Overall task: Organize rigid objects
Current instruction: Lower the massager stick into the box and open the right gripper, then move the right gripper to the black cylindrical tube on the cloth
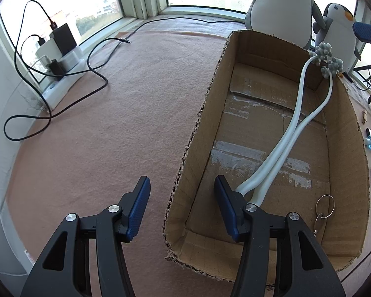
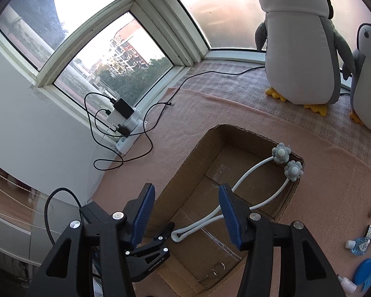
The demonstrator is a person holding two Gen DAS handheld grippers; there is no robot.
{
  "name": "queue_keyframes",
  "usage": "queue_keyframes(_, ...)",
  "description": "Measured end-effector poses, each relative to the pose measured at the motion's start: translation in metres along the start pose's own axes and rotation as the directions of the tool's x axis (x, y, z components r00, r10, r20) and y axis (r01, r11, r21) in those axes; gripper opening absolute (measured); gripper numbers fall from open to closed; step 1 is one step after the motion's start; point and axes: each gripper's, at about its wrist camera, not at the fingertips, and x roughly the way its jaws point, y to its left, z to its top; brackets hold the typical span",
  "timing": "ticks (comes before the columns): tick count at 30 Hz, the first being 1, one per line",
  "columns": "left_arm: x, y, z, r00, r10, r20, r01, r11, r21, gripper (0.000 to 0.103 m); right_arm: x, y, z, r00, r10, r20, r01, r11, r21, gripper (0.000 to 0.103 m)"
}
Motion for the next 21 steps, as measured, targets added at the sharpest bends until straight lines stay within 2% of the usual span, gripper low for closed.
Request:
queue_keyframes(5, 0.0, -0.001, 0.0, 1.0, 0.007, 0.001, -0.007, 1.0, 0.004, 0.053, -0.018, 0.009, -0.005, 0.999, -0.01, 0.04, 0.011, 1.0, -0.021, 0.05)
queue_keyframes(13, -0.001, -0.004, -0.001, 1.0, 0.014, 0.002, -0.014, 1.0, 0.011, 0.053, -0.066, -0.001, -0.024, 0.99, -0.042, 0.134, 0.043, 0.999, -0.001, 0.05)
queue_keyframes(18, -0.002, -0.005, -0.001, 1.0, 0.018, 0.003, -0.018, 1.0, 0.014, 0.053, -0.111, -0.021, -0.046, 0.971, -0.096, 0.218, 0.086, 0.995, 0.053, 0.05)
queue_keyframes(21, -0.002, -0.005, -0.001, 1.0, 0.018, 0.003, -0.018, 1.0, 0.015, 0.053, -0.142, -0.041, -0.065, 0.948, -0.134, 0.289, 0.107, 0.989, 0.106, 0.05)
